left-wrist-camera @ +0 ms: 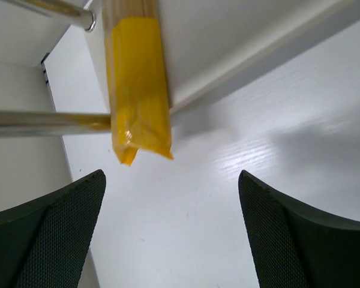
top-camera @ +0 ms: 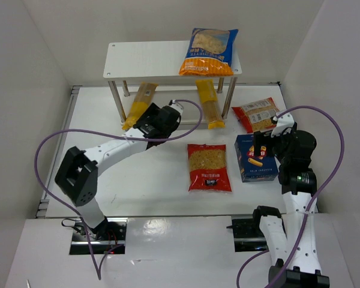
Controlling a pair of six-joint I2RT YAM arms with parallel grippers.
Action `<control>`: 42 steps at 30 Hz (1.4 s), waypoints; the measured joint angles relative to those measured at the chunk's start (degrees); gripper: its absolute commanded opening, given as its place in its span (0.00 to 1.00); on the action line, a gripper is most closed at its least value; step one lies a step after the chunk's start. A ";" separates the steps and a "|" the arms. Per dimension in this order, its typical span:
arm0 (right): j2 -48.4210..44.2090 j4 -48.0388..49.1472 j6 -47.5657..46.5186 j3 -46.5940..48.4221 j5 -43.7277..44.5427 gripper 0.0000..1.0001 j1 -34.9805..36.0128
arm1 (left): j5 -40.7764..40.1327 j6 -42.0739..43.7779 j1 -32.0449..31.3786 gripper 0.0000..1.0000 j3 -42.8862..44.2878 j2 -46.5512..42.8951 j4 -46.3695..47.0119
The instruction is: Place and organize the pasta boxes and bags onto the shelf
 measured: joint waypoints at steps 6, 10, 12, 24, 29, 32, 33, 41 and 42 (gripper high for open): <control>-0.87 -0.02 -0.42 -0.02 -0.59 0.99 -0.02 | 5.70 -4.74 2.01 1.00 -2.27 -9.35 -10.27; -0.90 -0.02 -0.61 -0.07 -0.81 0.99 0.00 | 11.13 -6.80 5.53 1.00 -4.00 -16.33 -14.40; -0.92 -0.04 -0.13 -0.09 -1.05 0.99 0.00 | 14.29 -7.65 8.98 1.00 -5.70 -21.03 -16.15; 3.82 -1.33 1.51 0.02 -4.31 0.99 0.02 | 34.80 -7.96 34.91 1.00 -14.67 -39.32 -19.32; 5.25 -1.77 2.19 0.04 -4.13 0.99 0.02 | 44.15 -4.55 39.69 1.00 -18.78 -34.25 -19.87; 5.84 -2.03 2.21 0.13 -4.20 0.99 0.02 | 47.71 -2.51 39.87 1.00 -19.10 -32.22 -20.09; 6.08 -2.12 2.16 0.17 -4.22 0.99 0.02 | 48.50 -1.60 39.87 1.00 -19.10 -32.17 -20.02; 7.15 -2.89 1.95 0.70 -4.22 0.99 0.02 | 51.89 0.44 39.71 1.00 -20.28 -41.07 -19.43; 7.30 -2.89 1.92 0.74 -4.22 0.99 0.02 | 52.68 0.79 39.71 1.00 -20.31 -42.58 -19.32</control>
